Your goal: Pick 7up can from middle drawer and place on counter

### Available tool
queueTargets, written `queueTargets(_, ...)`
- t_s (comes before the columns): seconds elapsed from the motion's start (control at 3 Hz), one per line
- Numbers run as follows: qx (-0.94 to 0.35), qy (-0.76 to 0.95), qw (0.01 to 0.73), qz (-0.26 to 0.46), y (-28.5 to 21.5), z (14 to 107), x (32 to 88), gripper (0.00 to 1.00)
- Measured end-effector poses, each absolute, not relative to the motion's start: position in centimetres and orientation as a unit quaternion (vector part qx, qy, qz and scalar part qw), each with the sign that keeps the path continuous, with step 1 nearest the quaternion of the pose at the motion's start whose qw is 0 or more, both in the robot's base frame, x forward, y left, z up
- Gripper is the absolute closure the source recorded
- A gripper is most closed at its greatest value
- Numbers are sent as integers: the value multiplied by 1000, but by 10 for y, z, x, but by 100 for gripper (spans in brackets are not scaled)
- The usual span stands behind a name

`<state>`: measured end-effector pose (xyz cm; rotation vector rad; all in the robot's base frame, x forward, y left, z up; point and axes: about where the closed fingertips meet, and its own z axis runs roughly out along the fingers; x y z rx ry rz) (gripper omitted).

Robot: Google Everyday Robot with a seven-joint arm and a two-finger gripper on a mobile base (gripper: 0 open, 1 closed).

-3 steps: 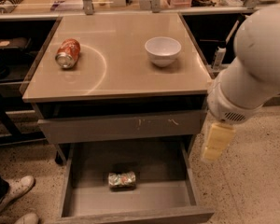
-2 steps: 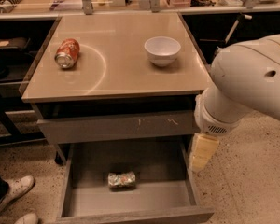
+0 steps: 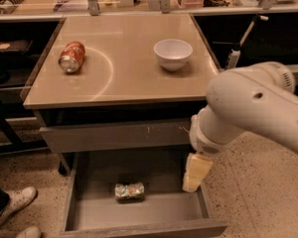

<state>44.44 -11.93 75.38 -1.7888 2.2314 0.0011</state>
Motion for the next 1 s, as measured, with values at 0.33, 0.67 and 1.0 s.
queueTargets(0.33,-619,770,143,59,-78,695,442,0)
queueTargets(0.67,-601,774,142,141,-54,655,440,0)
queueTargets(1.0,-595,776,135,160,-51,644,437,0)
